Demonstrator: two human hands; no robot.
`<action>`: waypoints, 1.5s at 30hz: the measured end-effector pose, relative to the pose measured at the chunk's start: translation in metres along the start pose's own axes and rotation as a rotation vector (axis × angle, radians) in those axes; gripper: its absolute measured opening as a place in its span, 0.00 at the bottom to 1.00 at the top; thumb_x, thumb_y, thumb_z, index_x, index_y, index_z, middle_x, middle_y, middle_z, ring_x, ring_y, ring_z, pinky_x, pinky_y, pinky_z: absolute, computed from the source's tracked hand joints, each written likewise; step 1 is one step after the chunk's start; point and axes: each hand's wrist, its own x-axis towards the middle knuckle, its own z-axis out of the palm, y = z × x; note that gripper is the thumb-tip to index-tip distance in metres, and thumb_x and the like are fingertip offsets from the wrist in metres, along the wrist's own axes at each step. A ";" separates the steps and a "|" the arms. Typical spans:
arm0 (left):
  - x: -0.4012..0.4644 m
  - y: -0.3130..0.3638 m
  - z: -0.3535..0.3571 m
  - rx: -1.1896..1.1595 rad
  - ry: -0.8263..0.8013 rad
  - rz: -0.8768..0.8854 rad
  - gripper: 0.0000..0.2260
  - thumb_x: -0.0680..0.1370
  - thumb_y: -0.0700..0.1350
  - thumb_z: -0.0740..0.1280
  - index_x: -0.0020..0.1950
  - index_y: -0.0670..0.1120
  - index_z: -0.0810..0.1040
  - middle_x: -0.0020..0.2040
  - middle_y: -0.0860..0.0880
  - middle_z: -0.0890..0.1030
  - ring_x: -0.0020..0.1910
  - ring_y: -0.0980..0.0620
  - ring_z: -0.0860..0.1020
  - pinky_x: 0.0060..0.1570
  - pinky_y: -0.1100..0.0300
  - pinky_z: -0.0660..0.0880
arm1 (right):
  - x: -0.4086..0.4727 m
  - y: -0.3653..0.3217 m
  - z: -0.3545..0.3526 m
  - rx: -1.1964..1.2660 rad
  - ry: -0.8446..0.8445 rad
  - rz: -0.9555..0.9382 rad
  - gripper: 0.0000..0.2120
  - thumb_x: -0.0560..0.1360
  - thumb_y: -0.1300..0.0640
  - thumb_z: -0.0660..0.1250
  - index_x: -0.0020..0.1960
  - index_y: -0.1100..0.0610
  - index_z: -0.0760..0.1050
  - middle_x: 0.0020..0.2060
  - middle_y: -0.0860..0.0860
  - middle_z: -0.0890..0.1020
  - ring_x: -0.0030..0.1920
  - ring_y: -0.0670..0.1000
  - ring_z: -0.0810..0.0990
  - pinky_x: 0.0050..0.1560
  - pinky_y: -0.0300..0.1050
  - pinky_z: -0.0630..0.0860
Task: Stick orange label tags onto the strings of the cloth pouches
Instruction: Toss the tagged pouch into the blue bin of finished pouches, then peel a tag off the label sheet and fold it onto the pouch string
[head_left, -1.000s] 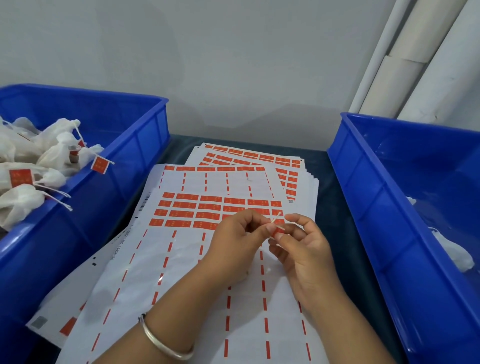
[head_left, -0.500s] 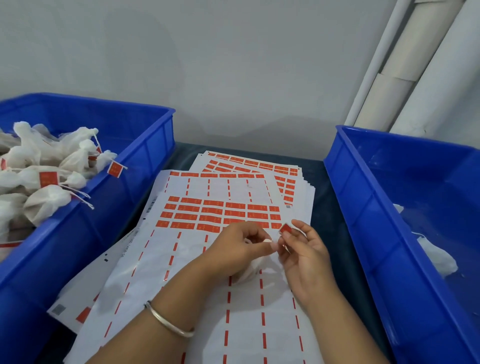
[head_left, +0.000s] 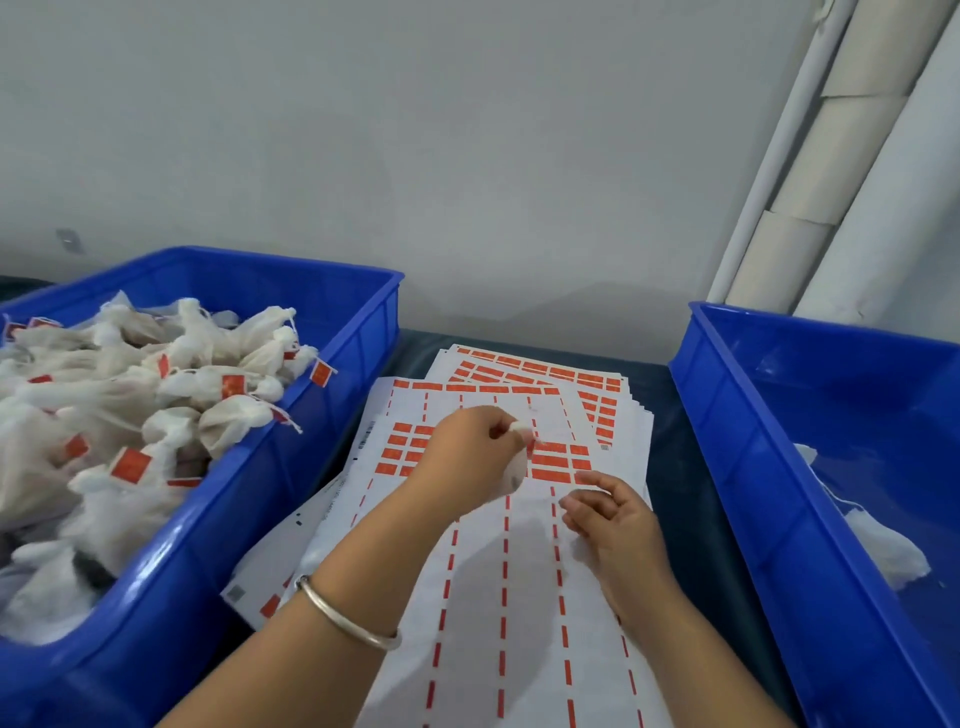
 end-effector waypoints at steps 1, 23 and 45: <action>-0.002 0.002 -0.007 0.006 0.032 0.014 0.07 0.77 0.50 0.64 0.54 0.51 0.76 0.40 0.56 0.74 0.36 0.56 0.74 0.30 0.70 0.66 | 0.000 -0.001 0.001 -0.012 0.002 -0.002 0.08 0.73 0.54 0.71 0.50 0.43 0.78 0.44 0.38 0.84 0.44 0.43 0.84 0.39 0.42 0.81; -0.039 -0.019 -0.263 0.253 0.525 -0.202 0.10 0.76 0.37 0.58 0.48 0.35 0.78 0.49 0.37 0.81 0.50 0.39 0.80 0.52 0.48 0.76 | -0.012 -0.003 0.013 -0.351 0.017 -0.083 0.07 0.78 0.58 0.64 0.52 0.49 0.78 0.46 0.45 0.82 0.45 0.48 0.81 0.36 0.32 0.73; -0.052 -0.006 -0.171 0.379 0.396 0.105 0.10 0.76 0.51 0.63 0.56 0.50 0.73 0.47 0.52 0.78 0.38 0.56 0.73 0.34 0.60 0.67 | -0.045 -0.026 0.041 -1.361 -0.287 -0.283 0.15 0.78 0.46 0.60 0.64 0.44 0.69 0.64 0.41 0.72 0.57 0.44 0.75 0.58 0.37 0.70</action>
